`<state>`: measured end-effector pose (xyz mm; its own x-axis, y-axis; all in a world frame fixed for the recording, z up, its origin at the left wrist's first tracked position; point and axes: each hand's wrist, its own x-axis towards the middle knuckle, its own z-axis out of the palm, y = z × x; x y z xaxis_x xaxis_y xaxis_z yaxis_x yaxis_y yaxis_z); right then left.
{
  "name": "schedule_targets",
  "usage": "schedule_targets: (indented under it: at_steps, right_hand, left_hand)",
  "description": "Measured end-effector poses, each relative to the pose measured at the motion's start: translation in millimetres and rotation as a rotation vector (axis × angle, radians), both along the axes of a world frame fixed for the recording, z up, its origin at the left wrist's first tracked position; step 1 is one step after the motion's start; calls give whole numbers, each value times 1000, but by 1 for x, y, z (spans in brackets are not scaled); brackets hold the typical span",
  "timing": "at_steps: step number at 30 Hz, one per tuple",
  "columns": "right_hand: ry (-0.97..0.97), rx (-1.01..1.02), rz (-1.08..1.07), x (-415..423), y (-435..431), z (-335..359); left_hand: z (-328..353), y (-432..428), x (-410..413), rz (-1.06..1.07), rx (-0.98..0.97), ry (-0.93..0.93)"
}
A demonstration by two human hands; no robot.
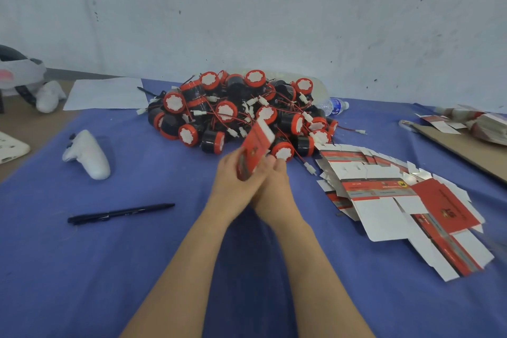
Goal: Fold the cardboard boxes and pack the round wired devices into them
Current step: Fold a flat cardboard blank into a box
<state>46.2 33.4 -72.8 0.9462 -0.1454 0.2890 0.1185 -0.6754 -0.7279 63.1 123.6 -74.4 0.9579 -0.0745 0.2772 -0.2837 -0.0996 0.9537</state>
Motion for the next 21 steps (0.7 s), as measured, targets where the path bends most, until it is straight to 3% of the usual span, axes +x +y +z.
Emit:
schedule_targets:
  at_steps: [2,5,8,10,12,15,17,19,21]
  right_hand:
    - [29,25,29,-1,3,2]
    - [-27,-52,174,-6,14,6]
    - [-163,-79,202,-9,26,8]
    - [-196,-199,248,-10,28,8]
    - [-166,-306,334,-12,27,9]
    - [-117,-368,429,-9,24,11]
    - [-94,-183,424,-1,18,20]
    - [-143,103,223,18,3,32]
    - [-166,77,-102,44,-15,39]
  left_hand:
    - [-1,-1,4,0,-18,117]
    - [2,10,11,250,-141,273]
    - [5,20,13,228,-489,465]
    - [8,27,13,125,-765,531]
    - [14,40,13,54,-889,584]
    - [22,50,20,46,-868,635]
    - [28,51,28,93,-771,623]
    - [35,50,41,212,-609,557]
    - [40,47,51,307,-421,472]
